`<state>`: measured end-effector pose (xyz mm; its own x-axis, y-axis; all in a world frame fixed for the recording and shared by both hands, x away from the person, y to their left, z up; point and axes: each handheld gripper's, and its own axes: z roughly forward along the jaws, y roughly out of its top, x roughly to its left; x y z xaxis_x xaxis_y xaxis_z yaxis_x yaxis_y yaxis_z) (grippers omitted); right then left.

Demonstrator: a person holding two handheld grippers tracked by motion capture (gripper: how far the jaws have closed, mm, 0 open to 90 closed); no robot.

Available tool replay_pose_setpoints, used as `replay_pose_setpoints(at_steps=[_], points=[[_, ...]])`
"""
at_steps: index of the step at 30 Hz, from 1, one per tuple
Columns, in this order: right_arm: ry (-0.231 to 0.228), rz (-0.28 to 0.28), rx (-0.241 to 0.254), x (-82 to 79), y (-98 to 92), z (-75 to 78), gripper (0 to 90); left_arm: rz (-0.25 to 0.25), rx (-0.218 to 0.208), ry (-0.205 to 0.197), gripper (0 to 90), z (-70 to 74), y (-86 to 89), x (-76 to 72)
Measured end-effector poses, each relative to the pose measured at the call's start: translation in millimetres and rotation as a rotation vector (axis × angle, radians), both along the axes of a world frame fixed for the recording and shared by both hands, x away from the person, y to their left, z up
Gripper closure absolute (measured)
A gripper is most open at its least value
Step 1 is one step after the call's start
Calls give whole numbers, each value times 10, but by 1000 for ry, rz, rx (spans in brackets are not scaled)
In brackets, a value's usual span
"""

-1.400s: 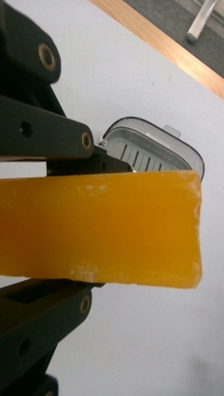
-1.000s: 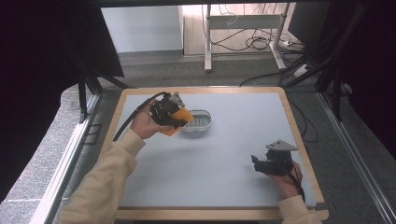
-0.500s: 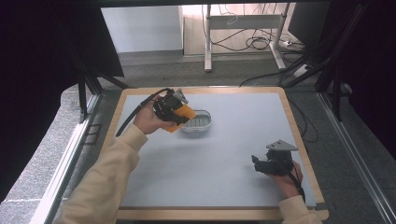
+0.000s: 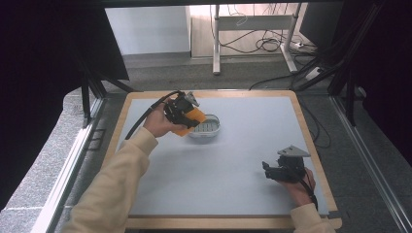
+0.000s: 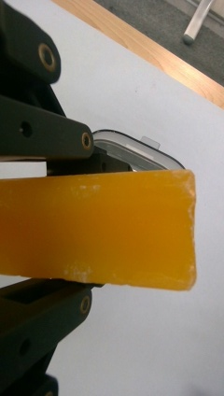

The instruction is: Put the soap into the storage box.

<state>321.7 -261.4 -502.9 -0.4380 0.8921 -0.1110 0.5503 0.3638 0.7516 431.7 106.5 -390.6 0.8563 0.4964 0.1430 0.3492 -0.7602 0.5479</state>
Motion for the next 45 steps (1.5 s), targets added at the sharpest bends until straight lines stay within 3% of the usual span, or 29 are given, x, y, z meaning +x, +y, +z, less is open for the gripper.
replay_pose_setpoints(at_steps=[24,29,37,45], points=[[1,-2,-1,4,-22,-7,162,-66,19,7,618,-54,-212,251],[2,-3,-1,2,-27,-5,162,-70,43,5,618,-69,-254,290],[3,-7,3,4,-39,-8,162,-72,40,14,618,-100,-283,401],[4,-4,2,-6,-27,0,161,-98,62,34,618,-215,-340,532]])
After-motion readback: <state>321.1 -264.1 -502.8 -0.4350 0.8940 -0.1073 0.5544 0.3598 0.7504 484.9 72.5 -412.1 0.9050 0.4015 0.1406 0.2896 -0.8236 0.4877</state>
